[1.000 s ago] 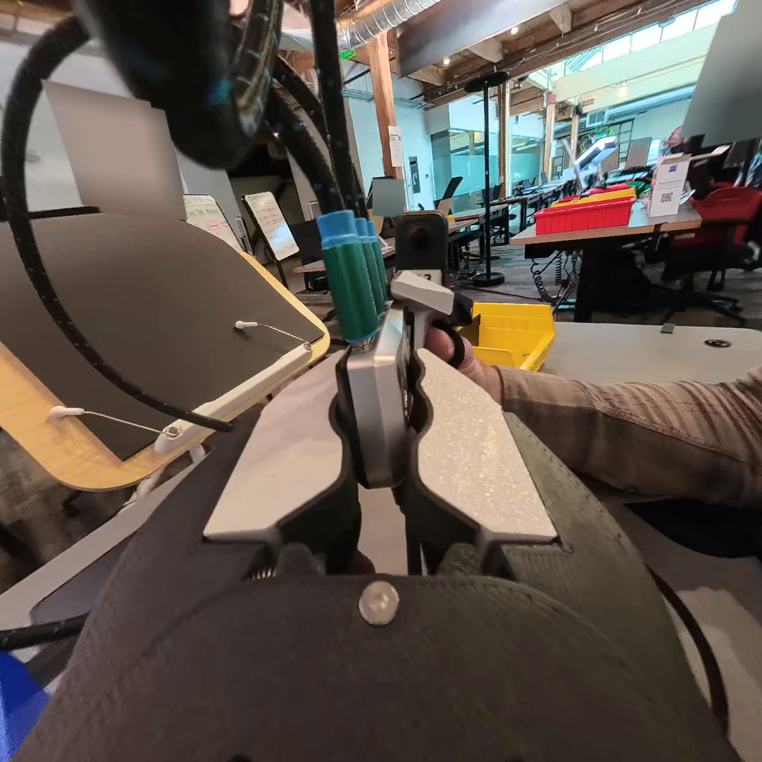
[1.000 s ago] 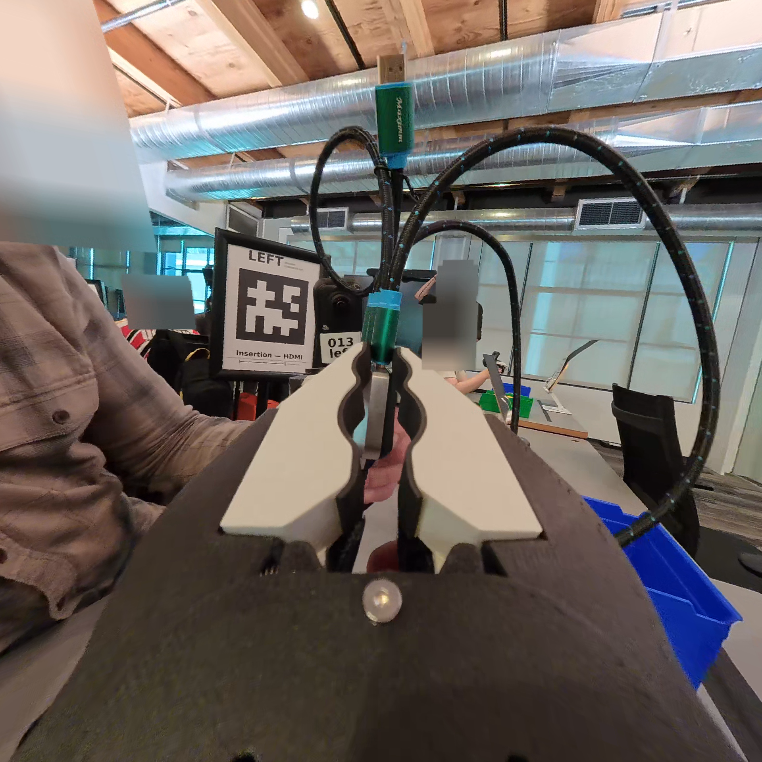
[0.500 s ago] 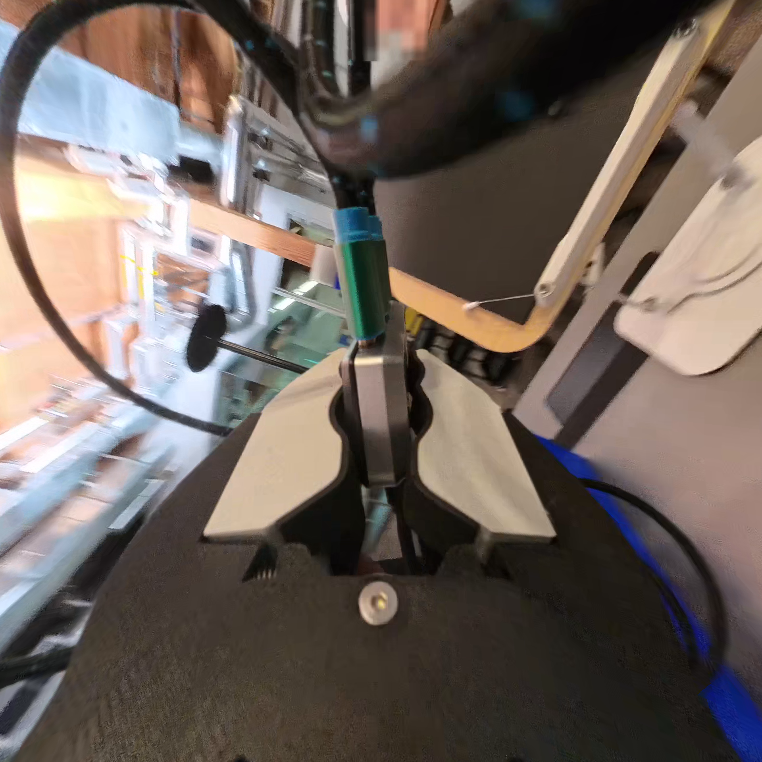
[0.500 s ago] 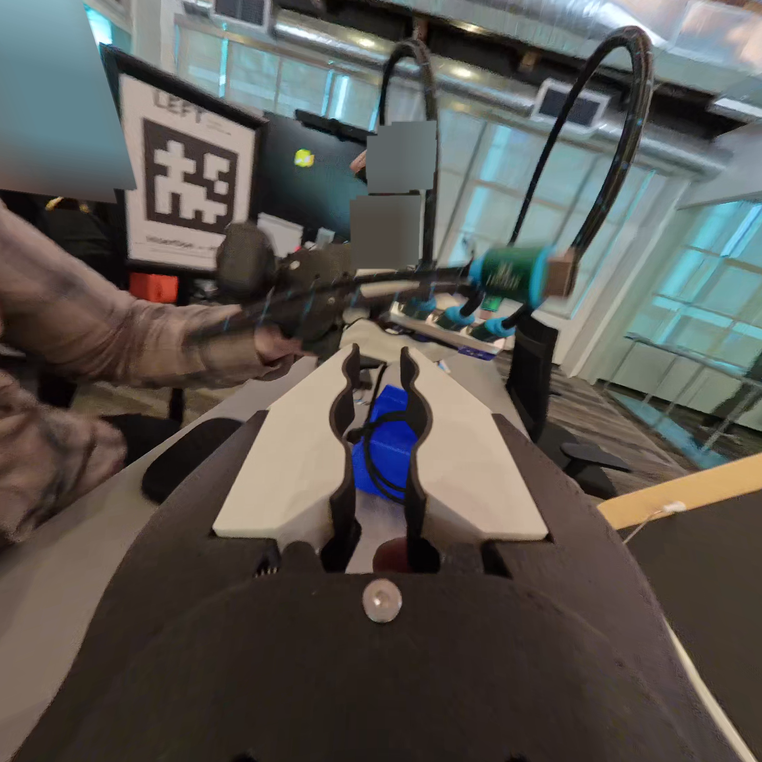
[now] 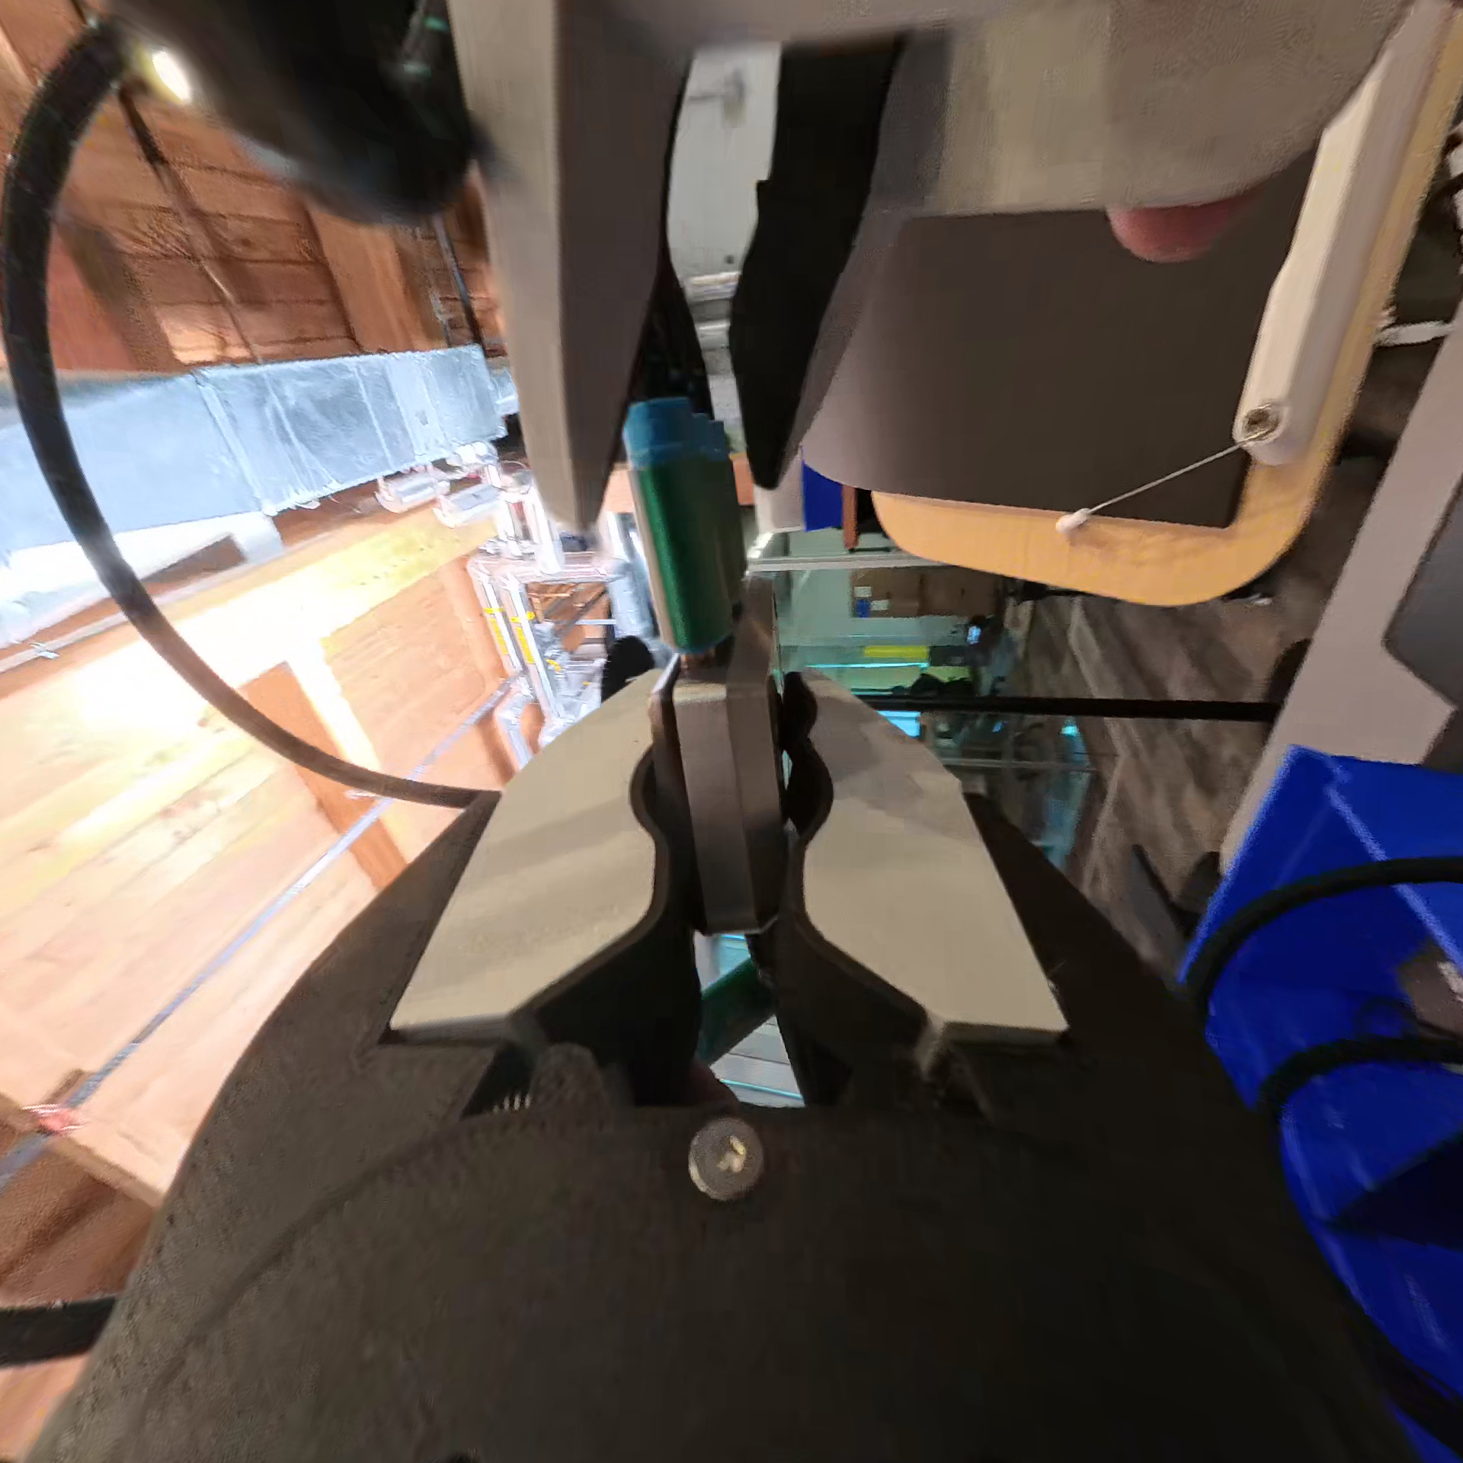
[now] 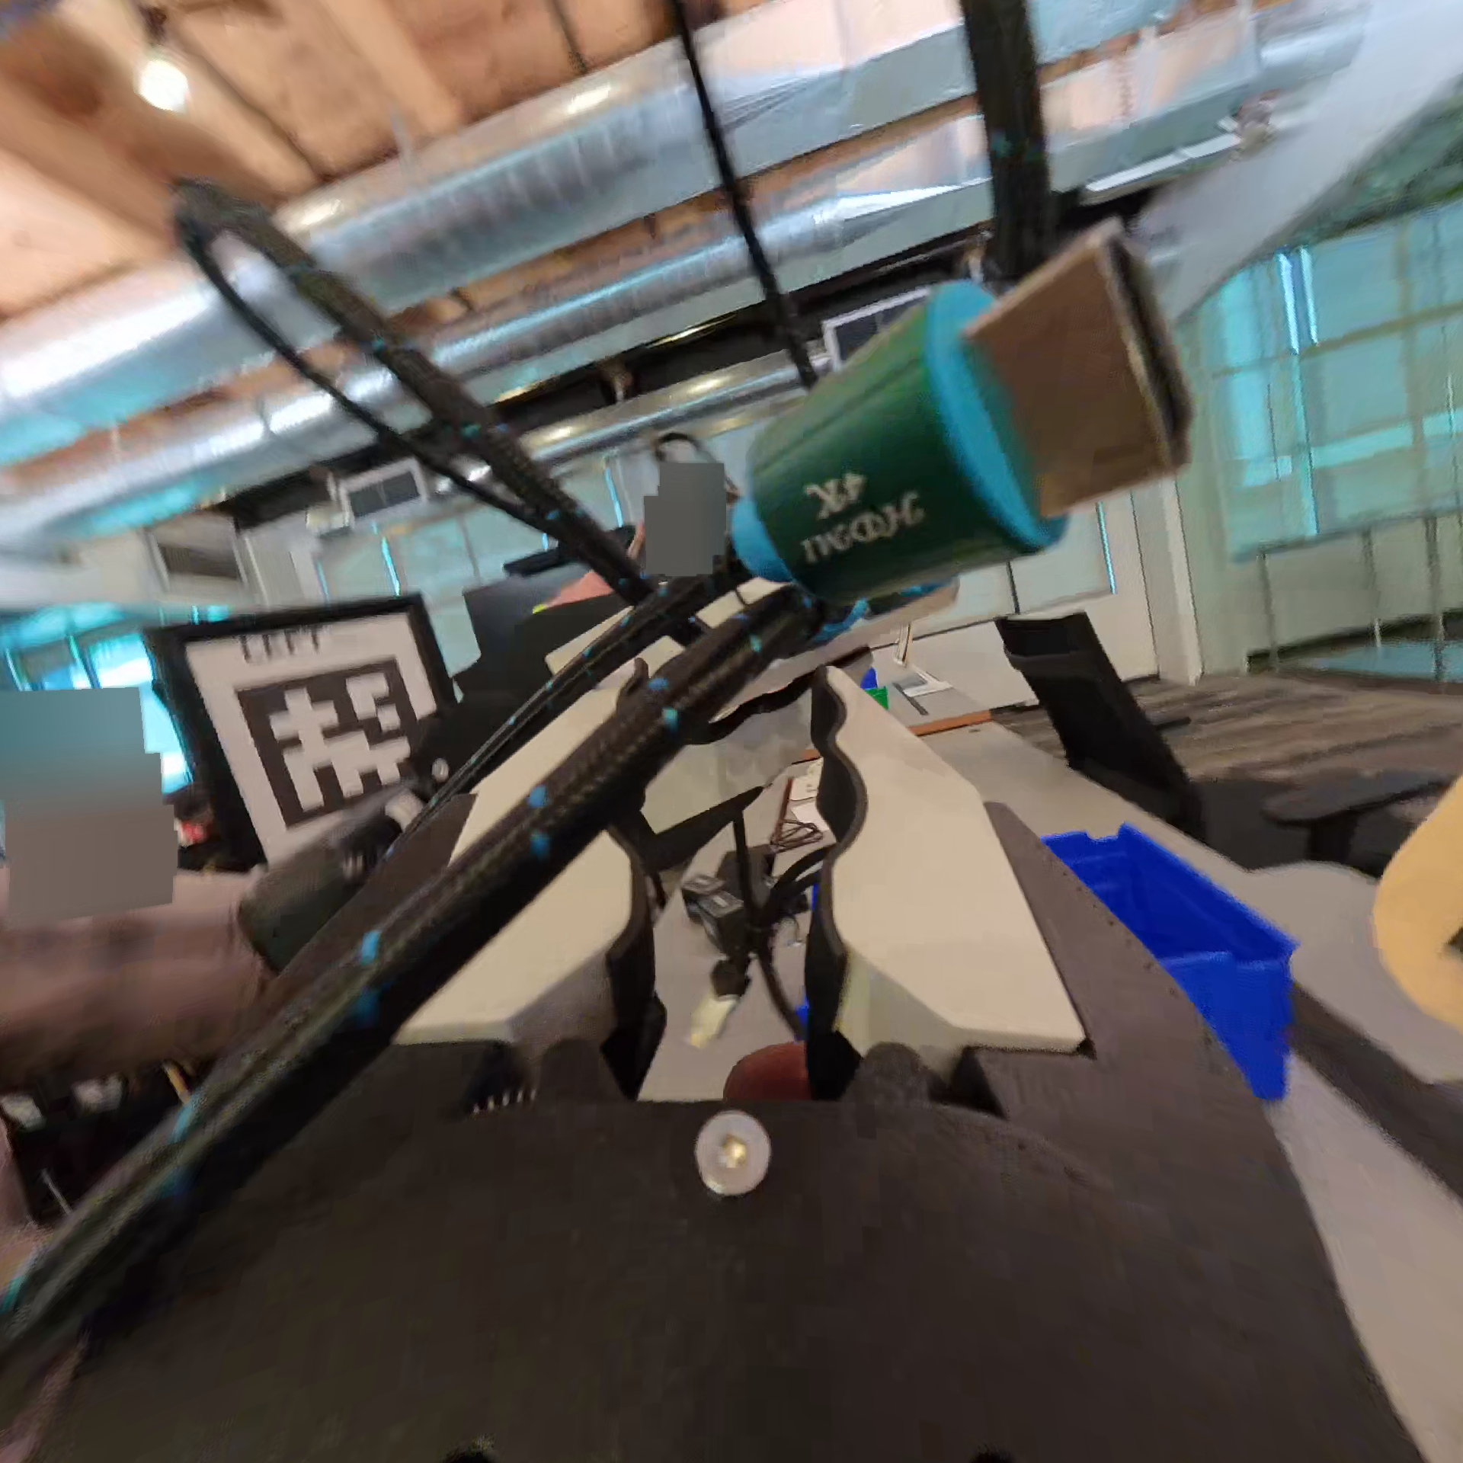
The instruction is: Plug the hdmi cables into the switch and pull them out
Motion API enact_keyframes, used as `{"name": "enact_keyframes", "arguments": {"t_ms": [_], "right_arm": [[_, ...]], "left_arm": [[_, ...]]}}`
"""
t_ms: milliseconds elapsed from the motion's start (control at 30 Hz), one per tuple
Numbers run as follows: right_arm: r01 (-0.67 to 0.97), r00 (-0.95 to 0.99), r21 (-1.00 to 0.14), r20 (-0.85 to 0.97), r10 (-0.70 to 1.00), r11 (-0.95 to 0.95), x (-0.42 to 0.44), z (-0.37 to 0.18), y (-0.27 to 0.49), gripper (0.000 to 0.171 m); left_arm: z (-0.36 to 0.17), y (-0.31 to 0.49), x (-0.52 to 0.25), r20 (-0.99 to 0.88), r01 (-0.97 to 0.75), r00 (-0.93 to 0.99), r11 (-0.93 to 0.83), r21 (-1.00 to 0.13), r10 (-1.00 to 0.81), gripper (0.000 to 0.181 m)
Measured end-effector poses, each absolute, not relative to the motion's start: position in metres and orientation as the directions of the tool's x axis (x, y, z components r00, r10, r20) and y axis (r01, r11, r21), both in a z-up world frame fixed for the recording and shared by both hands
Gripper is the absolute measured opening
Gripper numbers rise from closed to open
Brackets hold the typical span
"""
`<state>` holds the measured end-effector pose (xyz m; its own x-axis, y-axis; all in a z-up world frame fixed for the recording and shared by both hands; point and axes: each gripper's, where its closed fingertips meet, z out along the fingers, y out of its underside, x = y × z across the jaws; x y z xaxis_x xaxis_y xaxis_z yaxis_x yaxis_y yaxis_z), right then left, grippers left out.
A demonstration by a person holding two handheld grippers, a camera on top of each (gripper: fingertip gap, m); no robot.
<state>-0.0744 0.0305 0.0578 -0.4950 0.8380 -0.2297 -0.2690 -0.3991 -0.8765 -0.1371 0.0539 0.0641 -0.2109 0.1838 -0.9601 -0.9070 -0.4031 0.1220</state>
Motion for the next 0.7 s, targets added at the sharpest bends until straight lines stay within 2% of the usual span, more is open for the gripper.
{"name": "enact_keyframes", "arguments": {"t_ms": [133,233,333,400,467,533,567,633,700], "right_arm": [[-0.223,-0.456,-0.769,-0.461,0.761,-0.599,-0.091,0.043,0.049,0.033],[-0.200,-0.454,-0.715,-0.539,0.710,-0.670,-0.095,0.032,0.059,0.014],[-0.181,-0.460,-0.686,-0.575,0.677,-0.705,-0.097,0.023,0.068,0.012],[-0.136,-0.456,-0.712,-0.572,0.682,-0.689,-0.100,0.012,0.072,0.021],[-0.022,-0.400,-0.816,-0.522,0.754,-0.577,-0.108,-0.017,0.075,0.024],[0.167,-0.461,-0.880,-0.469,0.753,-0.445,-0.101,-0.047,0.061,0.025],[0.276,-0.440,-0.910,-0.407,0.800,-0.311,-0.095,-0.071,0.061,0.025],[0.428,-0.341,-0.903,-0.185,0.922,-0.023,-0.072,-0.113,0.086,0.017],[0.446,-0.345,-0.895,-0.162,0.925,0.009,-0.046,-0.109,0.098,0.016]], "left_arm": [[0.054,0.075,-0.134,-0.935,-0.883,-0.321,-0.403,0.239,0.151,0.023],[0.038,0.090,-0.140,-0.919,-0.870,-0.375,-0.391,0.302,0.123,0.024],[0.029,0.096,-0.144,-0.917,-0.876,-0.380,-0.367,0.312,0.126,0.024],[0.026,0.098,-0.152,-0.922,-0.880,-0.369,-0.365,0.305,0.117,0.024],[0.022,0.100,-0.163,-0.936,-0.888,-0.338,-0.362,0.284,0.095,0.024],[0.019,0.101,-0.168,-0.948,-0.902,-0.309,-0.338,0.268,0.074,0.024],[0.019,0.101,-0.171,-0.954,-0.902,-0.293,-0.349,0.254,0.063,0.024],[0.019,0.103,-0.177,-0.967,-0.904,-0.254,-0.364,0.225,0.034,0.023],[0.024,0.104,-0.187,-0.972,-0.906,-0.232,-0.372,0.203,0.033,0.023]]}}
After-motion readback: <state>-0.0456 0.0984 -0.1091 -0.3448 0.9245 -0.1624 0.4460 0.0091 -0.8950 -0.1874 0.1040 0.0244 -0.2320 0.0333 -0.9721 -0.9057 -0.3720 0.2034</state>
